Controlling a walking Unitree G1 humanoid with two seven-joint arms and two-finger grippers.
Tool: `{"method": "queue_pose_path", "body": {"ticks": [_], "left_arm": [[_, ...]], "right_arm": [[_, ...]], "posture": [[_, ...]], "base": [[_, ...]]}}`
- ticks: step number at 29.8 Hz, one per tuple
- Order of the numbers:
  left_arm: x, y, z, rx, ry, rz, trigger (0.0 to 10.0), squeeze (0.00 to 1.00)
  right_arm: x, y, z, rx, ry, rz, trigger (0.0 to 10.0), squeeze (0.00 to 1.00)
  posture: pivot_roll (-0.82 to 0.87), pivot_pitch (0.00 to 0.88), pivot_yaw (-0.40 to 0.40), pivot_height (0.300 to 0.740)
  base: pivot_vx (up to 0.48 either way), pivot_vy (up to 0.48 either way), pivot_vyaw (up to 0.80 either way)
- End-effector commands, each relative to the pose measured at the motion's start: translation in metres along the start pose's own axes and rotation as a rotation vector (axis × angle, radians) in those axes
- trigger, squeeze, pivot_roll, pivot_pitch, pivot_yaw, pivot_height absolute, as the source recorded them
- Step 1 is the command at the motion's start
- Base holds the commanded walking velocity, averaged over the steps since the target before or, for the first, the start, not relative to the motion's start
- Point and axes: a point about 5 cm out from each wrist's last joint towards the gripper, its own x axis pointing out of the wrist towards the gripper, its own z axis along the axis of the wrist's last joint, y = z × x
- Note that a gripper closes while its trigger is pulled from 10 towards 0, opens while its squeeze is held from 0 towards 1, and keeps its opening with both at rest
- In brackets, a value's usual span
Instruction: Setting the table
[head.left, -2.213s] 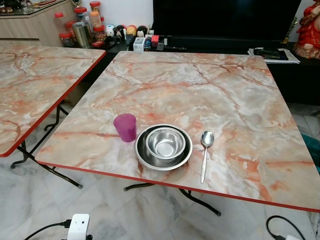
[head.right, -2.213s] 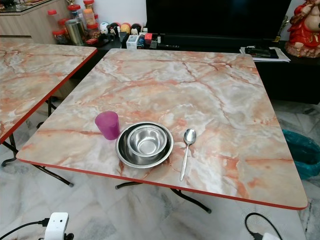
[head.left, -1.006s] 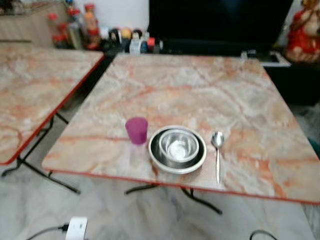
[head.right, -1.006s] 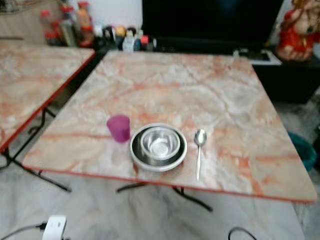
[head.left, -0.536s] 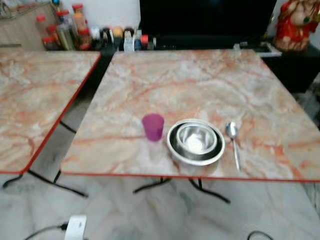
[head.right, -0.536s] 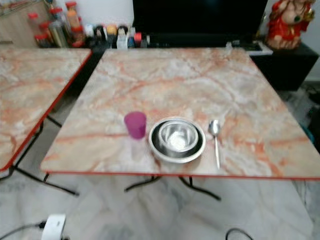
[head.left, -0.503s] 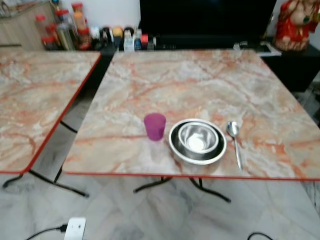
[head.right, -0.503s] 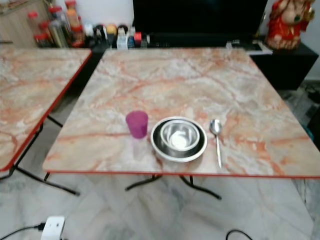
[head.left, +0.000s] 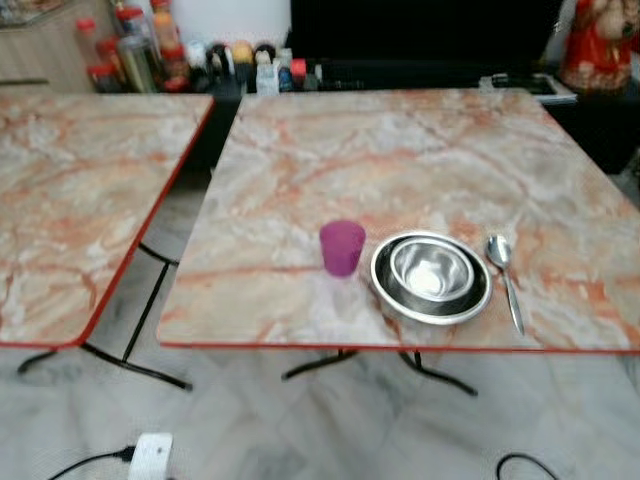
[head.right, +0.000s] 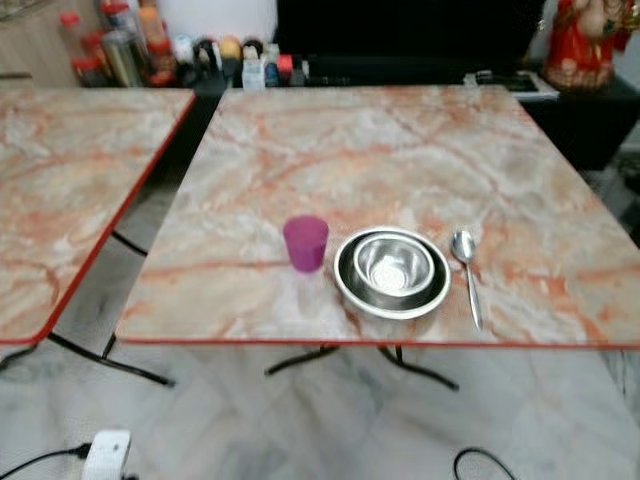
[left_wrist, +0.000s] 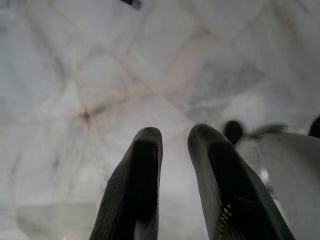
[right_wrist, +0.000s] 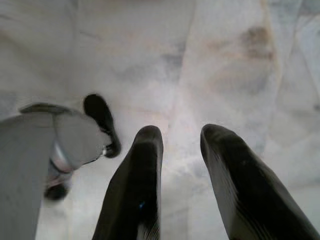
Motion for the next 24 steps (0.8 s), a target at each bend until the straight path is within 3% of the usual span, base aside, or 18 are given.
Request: {"method": "queue_pose_path", "body": {"ticks": [1,24], "left_arm": [[-0.0015,0.0081,-0.0047,0.009,0.017,0.021,10.0,0.0],[-0.0021,0.0085,-0.0068,0.025,0.019,0.013,10.0,0.0]], "right_arm": [[0.0001,0.0045,-0.0012,0.009,0.002,0.008,10.0,0.0],[-0.0004,0.0037,-0.004,-0.004,0.002,0.006,10.0,0.0]], "posture": [[-0.01,0.067,0.037,0.74],[-0.02,0.043,0.042,0.74]], "base": [[0.0,0.375,0.0],[0.0,0.367,0.0]]}}
